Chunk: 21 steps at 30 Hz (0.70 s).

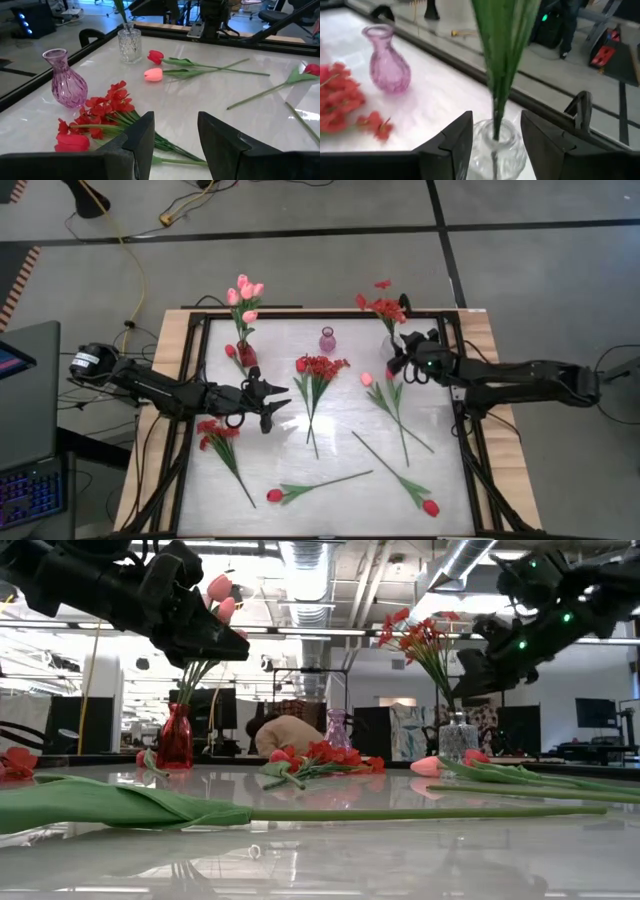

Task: Sort flowers into vase by color
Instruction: Put the red flowers into the transparent vase

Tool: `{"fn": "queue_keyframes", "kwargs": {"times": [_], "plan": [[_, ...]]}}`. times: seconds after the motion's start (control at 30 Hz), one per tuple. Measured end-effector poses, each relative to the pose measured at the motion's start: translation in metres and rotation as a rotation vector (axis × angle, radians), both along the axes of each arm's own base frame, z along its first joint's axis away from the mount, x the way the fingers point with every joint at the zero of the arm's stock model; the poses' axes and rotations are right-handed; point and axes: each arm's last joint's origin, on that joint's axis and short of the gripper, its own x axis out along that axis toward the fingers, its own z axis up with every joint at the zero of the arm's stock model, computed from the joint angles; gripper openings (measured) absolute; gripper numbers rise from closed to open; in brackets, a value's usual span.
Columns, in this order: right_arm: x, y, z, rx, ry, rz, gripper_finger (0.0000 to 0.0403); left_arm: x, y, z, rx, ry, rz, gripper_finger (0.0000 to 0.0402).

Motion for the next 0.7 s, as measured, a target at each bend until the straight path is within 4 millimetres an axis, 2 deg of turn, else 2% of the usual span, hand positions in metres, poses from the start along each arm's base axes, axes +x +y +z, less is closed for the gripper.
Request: {"fn": "queue_keyframes", "kwargs": {"times": [0.17, 0.37, 0.7], "plan": [[0.004, 0.011, 0.024, 0.099, 0.026, 0.077, 0.0192, 0.0, 0.0, 0.0, -0.001, 0.001, 0.0, 0.0139], [0.01, 0.027, 0.045, 0.295, -0.041, 0.194, 0.0181, -0.001, 0.0, -0.003, -0.013, 0.031, 0.007, 0.0139], [0.033, 0.068, 0.046, 0.555, -0.244, 0.355, 0.0164, -0.008, 0.001, -0.018, -0.118, 0.156, 0.057, 0.0139]]}}
